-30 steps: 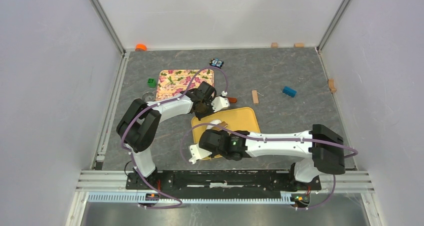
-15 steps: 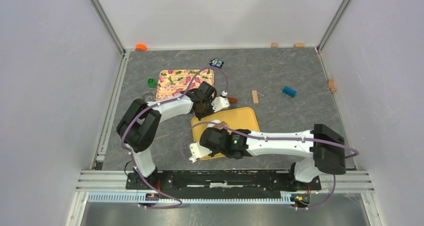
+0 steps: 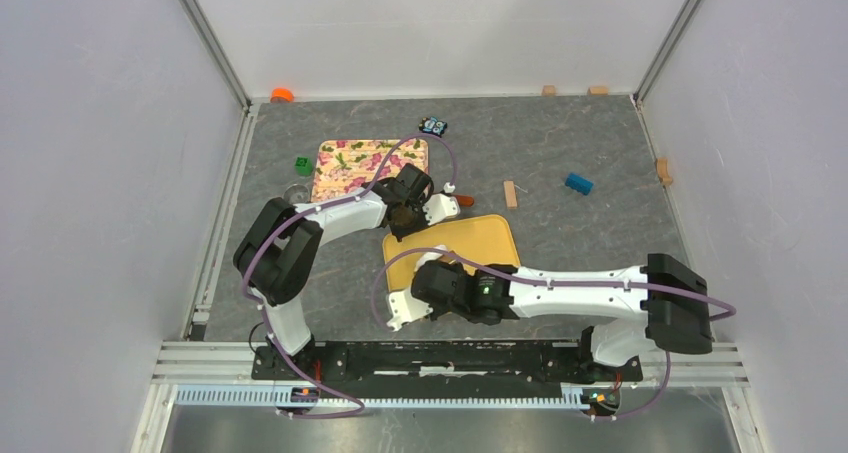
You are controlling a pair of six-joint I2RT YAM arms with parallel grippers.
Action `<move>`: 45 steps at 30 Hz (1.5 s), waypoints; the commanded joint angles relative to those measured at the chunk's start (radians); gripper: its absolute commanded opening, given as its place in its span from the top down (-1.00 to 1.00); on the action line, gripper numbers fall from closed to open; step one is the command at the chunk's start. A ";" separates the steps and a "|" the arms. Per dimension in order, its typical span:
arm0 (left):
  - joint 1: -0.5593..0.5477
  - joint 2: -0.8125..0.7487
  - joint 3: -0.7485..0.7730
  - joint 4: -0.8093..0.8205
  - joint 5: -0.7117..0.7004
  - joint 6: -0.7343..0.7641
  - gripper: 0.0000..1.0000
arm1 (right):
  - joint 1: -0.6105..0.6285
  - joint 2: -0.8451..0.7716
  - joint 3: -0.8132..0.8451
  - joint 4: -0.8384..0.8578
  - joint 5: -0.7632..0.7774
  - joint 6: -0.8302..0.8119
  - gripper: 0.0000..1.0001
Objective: Roll out the dumpling wrappers from the dough
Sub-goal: Flatten out the dough on the work surface.
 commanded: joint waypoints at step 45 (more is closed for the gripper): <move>0.002 0.131 -0.063 -0.002 -0.012 0.022 0.96 | -0.046 0.082 0.067 0.022 -0.037 0.005 1.00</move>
